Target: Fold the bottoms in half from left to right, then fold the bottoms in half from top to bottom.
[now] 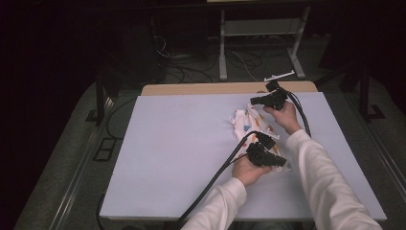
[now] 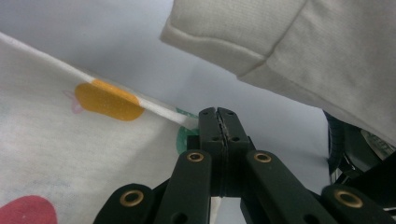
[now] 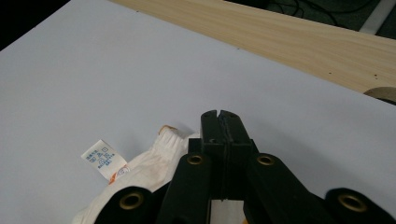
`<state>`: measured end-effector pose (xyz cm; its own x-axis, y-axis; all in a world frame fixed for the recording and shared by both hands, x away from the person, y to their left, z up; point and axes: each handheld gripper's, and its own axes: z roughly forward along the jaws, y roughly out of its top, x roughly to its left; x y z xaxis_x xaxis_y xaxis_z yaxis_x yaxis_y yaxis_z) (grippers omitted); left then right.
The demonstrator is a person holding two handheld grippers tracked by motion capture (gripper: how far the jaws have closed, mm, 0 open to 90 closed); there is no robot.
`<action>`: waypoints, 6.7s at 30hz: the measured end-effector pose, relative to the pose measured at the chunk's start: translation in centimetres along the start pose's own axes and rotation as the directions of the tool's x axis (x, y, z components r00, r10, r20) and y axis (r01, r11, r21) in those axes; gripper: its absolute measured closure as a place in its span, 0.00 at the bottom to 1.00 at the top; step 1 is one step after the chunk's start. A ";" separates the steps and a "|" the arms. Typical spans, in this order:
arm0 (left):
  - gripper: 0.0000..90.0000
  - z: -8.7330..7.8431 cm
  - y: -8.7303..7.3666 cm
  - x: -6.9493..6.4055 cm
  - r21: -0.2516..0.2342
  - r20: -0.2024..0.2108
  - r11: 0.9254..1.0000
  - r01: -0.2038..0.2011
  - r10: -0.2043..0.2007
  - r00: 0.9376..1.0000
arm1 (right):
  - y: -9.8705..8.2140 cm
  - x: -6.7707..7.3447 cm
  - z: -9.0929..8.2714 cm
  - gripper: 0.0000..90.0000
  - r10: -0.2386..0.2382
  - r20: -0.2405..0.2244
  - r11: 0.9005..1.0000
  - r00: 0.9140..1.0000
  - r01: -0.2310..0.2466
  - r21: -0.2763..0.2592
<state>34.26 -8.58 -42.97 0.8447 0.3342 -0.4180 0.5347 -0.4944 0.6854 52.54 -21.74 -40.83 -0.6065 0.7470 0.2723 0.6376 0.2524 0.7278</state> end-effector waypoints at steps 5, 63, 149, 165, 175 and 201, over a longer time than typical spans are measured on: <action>0.99 0.7 0.1 -0.1 -0.008 -0.006 1.000 0.012 -0.012 1.000 | -0.4 -0.6 0.0 0.98 0.005 -0.010 1.000 1.000 -0.006 -0.007; 0.01 -2.9 -1.9 -0.1 -0.169 -0.110 0.984 -0.057 0.038 0.993 | -2.9 -0.1 -4.8 0.01 0.065 0.009 0.989 0.998 -0.063 -0.135; 0.00 -11.3 0.0 13.5 -0.199 -0.343 0.980 0.019 -0.088 0.935 | -6.0 -2.8 -6.8 0.00 0.120 0.044 0.990 0.992 -0.116 -0.086; 0.00 -9.9 -0.7 15.5 -0.231 -0.330 0.969 0.093 -0.168 0.929 | -6.9 -3.5 -5.6 0.00 0.170 0.074 0.984 0.983 -0.165 -0.064; 0.00 -8.5 -0.4 16.2 -0.237 -0.313 0.963 0.125 -0.198 0.929 | -6.9 -3.4 -4.6 0.09 0.196 0.052 0.979 0.979 -0.192 -0.063; 0.35 -6.4 0.3 17.3 -0.251 -0.228 0.941 0.229 -0.287 0.930 | -6.6 -3.2 -2.1 0.55 0.221 0.010 0.975 0.975 -0.221 0.007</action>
<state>48.94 2.14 -46.17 0.6271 0.6360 -0.4497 0.6907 -0.1871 0.6986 49.28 -27.13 -45.20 -0.4459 0.7904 0.4201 0.7592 0.0854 0.6452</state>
